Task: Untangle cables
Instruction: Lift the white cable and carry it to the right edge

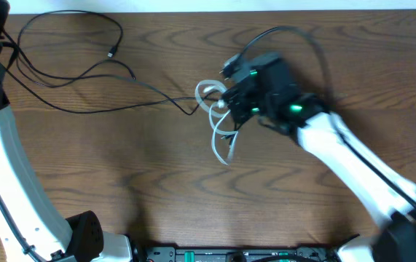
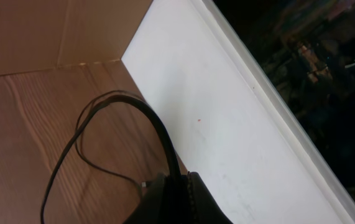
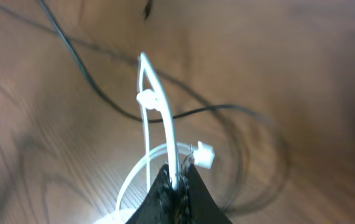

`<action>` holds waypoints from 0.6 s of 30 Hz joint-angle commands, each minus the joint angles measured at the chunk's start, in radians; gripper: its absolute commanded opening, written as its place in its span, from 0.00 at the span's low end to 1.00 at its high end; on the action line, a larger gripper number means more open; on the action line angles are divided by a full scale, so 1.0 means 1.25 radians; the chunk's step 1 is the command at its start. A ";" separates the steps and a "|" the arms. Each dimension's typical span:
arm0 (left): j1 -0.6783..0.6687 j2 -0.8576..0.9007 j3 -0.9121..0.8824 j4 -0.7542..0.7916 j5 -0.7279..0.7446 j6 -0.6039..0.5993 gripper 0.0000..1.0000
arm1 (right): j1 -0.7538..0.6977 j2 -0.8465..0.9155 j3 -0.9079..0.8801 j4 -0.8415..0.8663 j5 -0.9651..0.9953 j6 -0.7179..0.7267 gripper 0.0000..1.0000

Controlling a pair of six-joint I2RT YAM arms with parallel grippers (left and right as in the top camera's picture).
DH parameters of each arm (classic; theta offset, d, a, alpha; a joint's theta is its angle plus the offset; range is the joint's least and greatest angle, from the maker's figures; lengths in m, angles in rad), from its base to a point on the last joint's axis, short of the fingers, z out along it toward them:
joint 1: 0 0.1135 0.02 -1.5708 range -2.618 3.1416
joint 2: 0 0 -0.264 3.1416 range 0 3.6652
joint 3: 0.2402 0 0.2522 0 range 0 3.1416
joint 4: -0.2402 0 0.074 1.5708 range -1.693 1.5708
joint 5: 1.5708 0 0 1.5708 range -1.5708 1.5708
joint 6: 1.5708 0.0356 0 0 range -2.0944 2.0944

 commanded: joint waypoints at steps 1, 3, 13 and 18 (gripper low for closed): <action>0.004 0.002 -0.010 -0.001 -0.005 0.008 0.08 | -0.072 -0.114 0.004 -0.027 0.063 0.000 0.01; 0.004 0.002 -0.010 -0.001 -0.005 0.008 0.08 | -0.120 -0.156 0.004 -0.035 0.089 -0.001 0.01; 0.004 0.002 -0.010 -0.041 -0.004 0.008 0.08 | -0.469 -0.171 0.004 -0.114 0.172 0.006 0.01; 0.006 0.002 -0.010 -0.061 -0.074 0.062 0.08 | -0.533 -0.068 0.004 -0.141 0.172 0.098 0.01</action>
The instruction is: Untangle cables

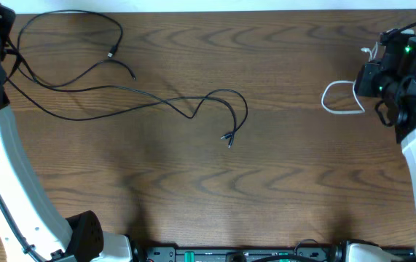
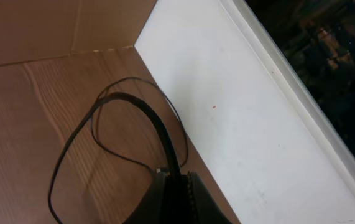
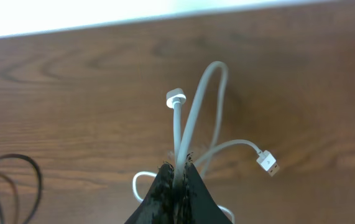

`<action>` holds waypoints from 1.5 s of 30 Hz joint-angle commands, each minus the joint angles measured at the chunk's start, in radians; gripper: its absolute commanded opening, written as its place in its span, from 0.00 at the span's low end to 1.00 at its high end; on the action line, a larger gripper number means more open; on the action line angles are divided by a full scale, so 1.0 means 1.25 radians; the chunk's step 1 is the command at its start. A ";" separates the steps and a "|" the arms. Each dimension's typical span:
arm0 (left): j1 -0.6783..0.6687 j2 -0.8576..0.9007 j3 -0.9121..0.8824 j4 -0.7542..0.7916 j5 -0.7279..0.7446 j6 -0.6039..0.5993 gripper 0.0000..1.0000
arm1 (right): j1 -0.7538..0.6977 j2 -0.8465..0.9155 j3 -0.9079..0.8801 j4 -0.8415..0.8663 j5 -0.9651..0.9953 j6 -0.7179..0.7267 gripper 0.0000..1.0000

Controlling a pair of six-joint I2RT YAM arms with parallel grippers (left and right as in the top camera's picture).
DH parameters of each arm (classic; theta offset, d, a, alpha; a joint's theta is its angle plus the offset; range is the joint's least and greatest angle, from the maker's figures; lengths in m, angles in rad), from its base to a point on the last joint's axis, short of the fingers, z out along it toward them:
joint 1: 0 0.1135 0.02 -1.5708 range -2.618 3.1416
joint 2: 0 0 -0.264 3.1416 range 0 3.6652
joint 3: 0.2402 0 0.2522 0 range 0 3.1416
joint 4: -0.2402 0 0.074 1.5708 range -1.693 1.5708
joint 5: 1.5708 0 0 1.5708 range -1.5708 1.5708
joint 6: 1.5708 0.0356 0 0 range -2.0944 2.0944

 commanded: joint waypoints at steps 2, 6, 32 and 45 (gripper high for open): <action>0.013 0.002 -0.008 -0.003 -0.123 0.052 0.08 | -0.029 0.100 0.004 -0.009 0.003 0.091 0.01; 0.080 0.013 -0.008 0.002 -0.161 0.060 0.07 | -0.026 0.169 0.003 -0.008 0.000 0.092 0.01; 0.334 0.504 -0.008 0.431 -0.169 0.383 0.07 | -0.021 0.219 0.004 -0.090 -0.018 0.083 0.99; 0.333 0.550 -0.008 0.389 -0.172 0.382 0.69 | -0.021 0.219 0.003 -0.092 -0.018 0.083 0.99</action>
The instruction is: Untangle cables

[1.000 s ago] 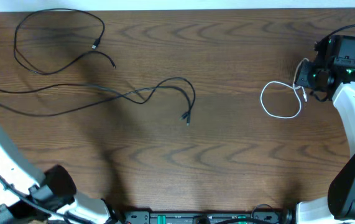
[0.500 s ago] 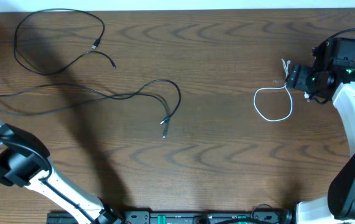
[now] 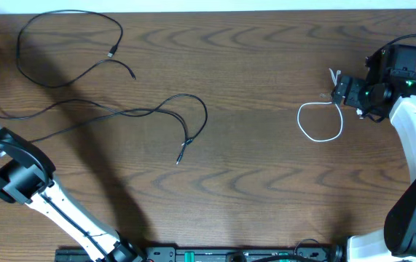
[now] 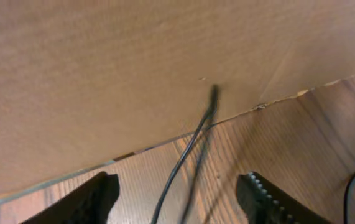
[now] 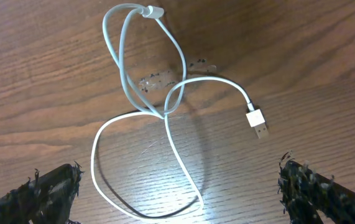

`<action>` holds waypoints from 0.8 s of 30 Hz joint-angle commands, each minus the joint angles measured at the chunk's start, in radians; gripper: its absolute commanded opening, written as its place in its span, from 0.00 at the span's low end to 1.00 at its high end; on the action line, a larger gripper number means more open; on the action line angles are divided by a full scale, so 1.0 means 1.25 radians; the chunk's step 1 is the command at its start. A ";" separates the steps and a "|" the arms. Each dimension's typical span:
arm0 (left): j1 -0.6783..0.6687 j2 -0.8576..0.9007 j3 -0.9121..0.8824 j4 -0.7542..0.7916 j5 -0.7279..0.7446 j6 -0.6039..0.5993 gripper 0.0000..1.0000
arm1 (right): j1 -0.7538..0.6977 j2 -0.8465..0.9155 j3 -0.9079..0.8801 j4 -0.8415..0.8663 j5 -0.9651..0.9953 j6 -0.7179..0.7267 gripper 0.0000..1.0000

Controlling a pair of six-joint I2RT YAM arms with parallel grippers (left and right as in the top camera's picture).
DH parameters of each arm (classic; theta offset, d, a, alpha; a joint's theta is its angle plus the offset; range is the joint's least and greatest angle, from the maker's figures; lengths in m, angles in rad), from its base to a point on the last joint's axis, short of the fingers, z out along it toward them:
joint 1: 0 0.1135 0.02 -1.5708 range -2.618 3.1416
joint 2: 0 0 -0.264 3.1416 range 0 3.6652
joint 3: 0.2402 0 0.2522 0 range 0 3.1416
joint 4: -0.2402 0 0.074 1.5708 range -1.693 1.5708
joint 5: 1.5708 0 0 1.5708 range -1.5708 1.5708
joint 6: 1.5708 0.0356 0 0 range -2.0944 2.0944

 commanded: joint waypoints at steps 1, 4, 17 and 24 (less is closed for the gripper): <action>-0.001 -0.049 -0.003 -0.008 -0.009 0.008 0.69 | 0.005 0.005 0.003 -0.001 -0.003 -0.004 0.99; -0.011 -0.094 -0.003 -0.012 -0.005 0.005 0.70 | 0.005 0.005 0.003 -0.001 -0.002 -0.004 0.99; -0.115 -0.215 -0.013 -0.346 0.663 0.005 0.77 | 0.006 0.005 0.003 -0.023 -0.214 0.029 0.99; -0.204 -0.179 -0.062 -0.506 0.651 0.006 0.77 | 0.060 0.005 0.003 -0.029 -0.295 0.029 0.99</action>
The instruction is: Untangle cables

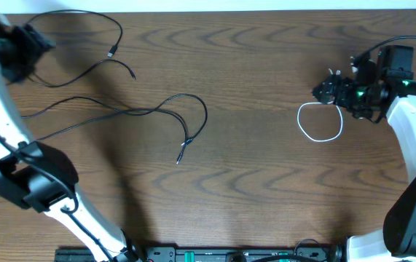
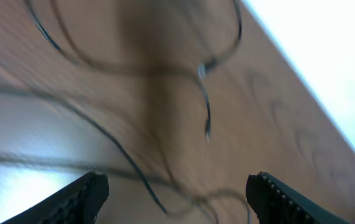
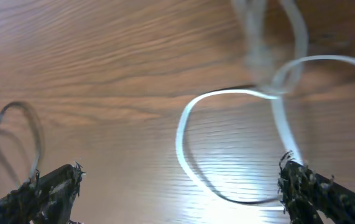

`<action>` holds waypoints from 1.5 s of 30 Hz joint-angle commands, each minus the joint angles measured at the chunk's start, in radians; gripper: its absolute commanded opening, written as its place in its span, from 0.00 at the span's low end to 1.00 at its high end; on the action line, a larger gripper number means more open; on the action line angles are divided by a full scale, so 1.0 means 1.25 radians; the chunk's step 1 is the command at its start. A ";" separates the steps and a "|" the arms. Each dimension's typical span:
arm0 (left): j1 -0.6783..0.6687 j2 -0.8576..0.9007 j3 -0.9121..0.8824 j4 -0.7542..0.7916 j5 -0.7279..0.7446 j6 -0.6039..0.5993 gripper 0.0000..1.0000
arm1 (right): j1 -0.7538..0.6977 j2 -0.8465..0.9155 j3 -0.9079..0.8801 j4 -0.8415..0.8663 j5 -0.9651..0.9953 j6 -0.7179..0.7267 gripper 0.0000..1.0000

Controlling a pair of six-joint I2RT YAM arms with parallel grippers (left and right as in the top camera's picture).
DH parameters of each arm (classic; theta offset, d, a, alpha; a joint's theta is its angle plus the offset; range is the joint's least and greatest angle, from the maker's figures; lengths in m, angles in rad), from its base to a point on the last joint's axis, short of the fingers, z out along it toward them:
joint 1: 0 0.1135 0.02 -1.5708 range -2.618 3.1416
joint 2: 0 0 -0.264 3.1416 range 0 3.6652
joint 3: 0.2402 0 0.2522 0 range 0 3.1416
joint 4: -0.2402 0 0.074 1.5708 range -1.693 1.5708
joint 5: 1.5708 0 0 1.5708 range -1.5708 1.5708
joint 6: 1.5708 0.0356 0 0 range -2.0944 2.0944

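Note:
A long black cable (image 1: 149, 110) lies loosely spread over the table's left half; it shows blurred in the left wrist view (image 2: 205, 112). A white cable (image 1: 320, 121) lies as a loop at the right, apart from the black one, and fills the right wrist view (image 3: 189, 149). My left gripper (image 1: 24, 42) hovers at the far left corner over the black cable, open (image 2: 177, 199) and holding nothing. My right gripper (image 1: 328, 91) hangs just above the white loop's far side, open (image 3: 180, 193) and holding nothing.
A white strip (image 1: 229, 6) runs along the table's back edge. The arms' dark base bar (image 1: 229, 255) lines the front edge. The right arm's own black lead (image 1: 371, 47) arcs above its wrist.
My left gripper was low at the left facing a cardboard wall; now it is at the far left corner above the black cable. The right gripper shifted slightly left. Neither cable moved.
First my right gripper was shut on the white cable, tangled with the black one at mid-table, and the left was shut on the black cable. Then the white cable was at the far right. Later both grippers were open, the cables lying apart, as now.

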 commanded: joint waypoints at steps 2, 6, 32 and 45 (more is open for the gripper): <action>-0.056 0.029 -0.043 -0.057 -0.053 -0.005 0.77 | 0.056 0.005 0.003 -0.003 -0.045 0.012 0.99; -0.102 0.031 -0.127 -0.104 -0.193 -0.116 0.77 | 0.095 0.005 0.003 -0.002 -0.039 0.012 0.99; -0.214 0.034 -0.452 0.156 -0.193 -0.266 0.09 | 0.166 0.005 0.003 0.002 -0.015 0.012 0.99; -0.235 0.037 -0.452 0.128 -0.406 -0.348 0.27 | 0.166 0.005 0.003 -0.009 -0.015 0.012 0.99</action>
